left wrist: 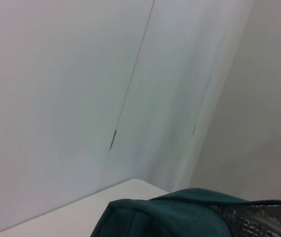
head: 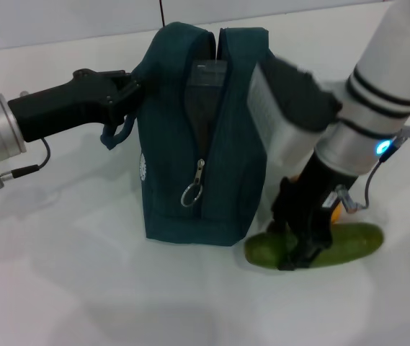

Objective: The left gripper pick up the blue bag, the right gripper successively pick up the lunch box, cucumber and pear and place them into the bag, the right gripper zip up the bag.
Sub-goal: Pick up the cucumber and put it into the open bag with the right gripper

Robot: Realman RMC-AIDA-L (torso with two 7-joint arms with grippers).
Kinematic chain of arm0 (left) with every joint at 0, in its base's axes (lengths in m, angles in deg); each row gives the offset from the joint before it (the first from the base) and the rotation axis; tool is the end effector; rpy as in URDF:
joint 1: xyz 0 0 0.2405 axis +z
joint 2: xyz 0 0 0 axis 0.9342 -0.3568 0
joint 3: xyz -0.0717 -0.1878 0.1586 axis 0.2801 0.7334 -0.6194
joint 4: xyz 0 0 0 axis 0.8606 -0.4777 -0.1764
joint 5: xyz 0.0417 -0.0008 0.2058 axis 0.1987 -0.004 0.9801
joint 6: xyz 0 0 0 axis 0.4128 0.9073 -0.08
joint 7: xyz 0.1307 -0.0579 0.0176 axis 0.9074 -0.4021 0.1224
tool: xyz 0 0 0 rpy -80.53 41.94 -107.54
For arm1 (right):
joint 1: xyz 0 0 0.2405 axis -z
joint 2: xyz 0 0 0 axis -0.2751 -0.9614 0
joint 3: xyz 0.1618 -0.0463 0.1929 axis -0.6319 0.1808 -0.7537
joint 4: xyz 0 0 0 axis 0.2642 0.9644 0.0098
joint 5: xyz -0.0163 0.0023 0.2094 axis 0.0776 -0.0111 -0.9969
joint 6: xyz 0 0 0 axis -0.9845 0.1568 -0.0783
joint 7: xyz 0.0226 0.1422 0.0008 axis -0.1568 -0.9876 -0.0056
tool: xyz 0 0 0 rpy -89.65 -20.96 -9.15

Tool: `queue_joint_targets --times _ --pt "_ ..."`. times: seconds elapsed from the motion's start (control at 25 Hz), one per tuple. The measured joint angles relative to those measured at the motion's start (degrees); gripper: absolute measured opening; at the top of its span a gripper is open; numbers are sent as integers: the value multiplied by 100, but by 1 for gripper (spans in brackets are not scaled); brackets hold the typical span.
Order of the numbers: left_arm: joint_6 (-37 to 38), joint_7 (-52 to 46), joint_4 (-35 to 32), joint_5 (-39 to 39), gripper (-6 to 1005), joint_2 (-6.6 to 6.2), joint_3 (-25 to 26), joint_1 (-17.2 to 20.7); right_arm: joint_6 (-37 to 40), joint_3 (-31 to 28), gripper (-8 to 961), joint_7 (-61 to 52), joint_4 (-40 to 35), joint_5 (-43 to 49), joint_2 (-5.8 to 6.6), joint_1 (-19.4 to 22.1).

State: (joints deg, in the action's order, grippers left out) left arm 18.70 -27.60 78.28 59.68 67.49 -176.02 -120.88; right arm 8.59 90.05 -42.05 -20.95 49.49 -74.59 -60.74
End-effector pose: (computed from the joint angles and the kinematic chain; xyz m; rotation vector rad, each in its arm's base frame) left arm -0.2034 0.3779 -0.0204 -2.6386 -0.6539 -0.9922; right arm 0.1421 0.3326 -0.0338 2.9330 -0.0604 0.6430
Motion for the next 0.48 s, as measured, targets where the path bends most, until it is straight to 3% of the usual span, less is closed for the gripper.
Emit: queue_joint_targets --times 0.12,0.2,0.24,0.28,0.48 --pt "15 41 -10 -35 45 1 0 32 238 -667 547 166 23 -347 17 32" --pt "26 68 -20 -72 45 0 0 54 526 -1433 546 463 69 -667 29 110" --pt "33 86 -23 -92 45 1 0 69 526 -1433 545 463 69 -667 29 110" --pt "36 100 -24 -101 45 2 0 79 716 -1842 545 688 97 -881 33 180" --pt "35 180 -24 -122 45 5 0 118 1029 -2705 542 1108 133 -1351 42 396"
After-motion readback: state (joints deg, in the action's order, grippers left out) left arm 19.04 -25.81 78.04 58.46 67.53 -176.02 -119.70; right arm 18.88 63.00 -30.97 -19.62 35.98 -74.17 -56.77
